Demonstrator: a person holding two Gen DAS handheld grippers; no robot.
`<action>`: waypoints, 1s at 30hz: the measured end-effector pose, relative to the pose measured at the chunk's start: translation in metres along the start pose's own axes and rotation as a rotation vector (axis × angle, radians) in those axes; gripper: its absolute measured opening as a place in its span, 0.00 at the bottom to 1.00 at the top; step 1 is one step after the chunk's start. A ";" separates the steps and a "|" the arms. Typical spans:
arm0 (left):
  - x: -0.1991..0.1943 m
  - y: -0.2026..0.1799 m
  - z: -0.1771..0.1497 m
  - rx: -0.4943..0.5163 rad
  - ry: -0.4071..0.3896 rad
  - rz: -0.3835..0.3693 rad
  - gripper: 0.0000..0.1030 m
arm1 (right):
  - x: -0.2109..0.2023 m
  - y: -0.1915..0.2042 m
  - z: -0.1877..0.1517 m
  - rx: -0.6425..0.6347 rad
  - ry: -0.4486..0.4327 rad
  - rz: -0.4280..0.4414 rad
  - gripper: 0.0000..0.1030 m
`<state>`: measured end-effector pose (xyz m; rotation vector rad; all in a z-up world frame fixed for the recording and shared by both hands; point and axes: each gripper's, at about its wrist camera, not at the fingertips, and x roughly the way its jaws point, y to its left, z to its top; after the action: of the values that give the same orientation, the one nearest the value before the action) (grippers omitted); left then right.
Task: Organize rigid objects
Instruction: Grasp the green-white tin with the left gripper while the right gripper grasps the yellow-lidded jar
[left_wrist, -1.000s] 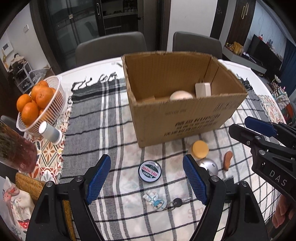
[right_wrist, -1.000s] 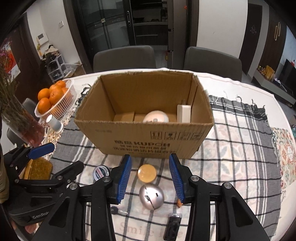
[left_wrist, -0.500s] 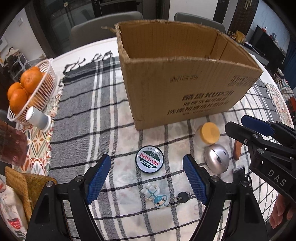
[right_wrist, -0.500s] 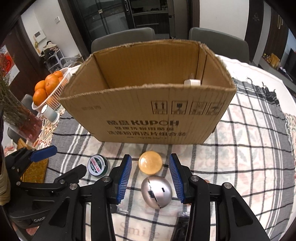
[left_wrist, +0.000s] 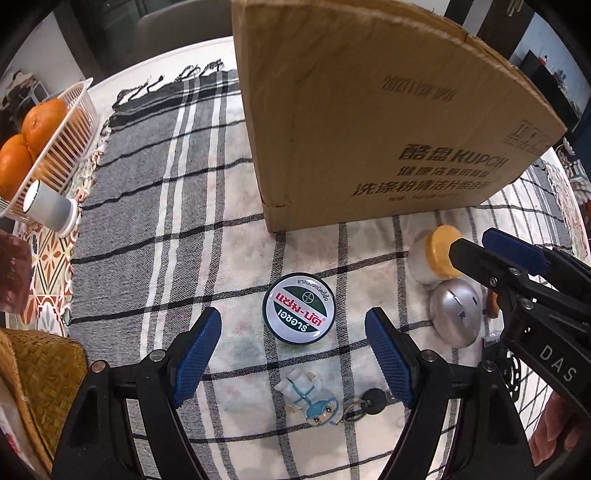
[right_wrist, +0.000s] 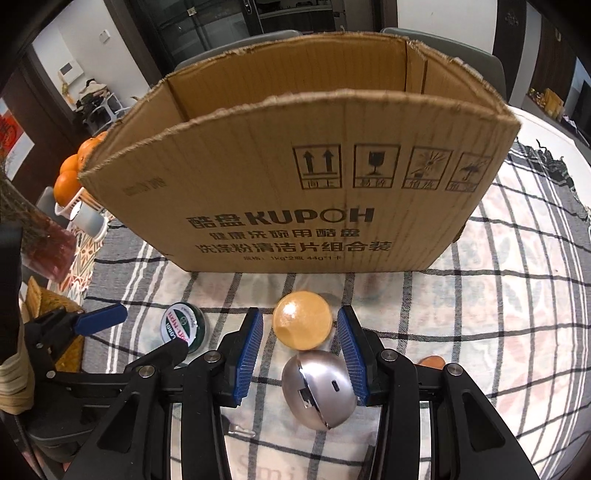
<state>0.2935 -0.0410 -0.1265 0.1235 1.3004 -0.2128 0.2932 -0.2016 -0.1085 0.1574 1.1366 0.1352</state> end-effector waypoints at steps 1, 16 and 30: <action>0.002 0.001 0.001 -0.003 0.004 0.000 0.78 | 0.002 0.000 0.000 -0.001 0.003 0.000 0.42; 0.033 0.004 0.008 -0.038 0.058 -0.010 0.75 | 0.033 0.002 0.004 -0.002 0.040 -0.005 0.42; 0.043 0.004 0.011 -0.064 0.044 -0.013 0.49 | 0.054 0.003 0.005 0.003 0.069 -0.004 0.45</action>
<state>0.3158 -0.0427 -0.1647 0.0661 1.3509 -0.1804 0.3201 -0.1889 -0.1544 0.1538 1.2061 0.1362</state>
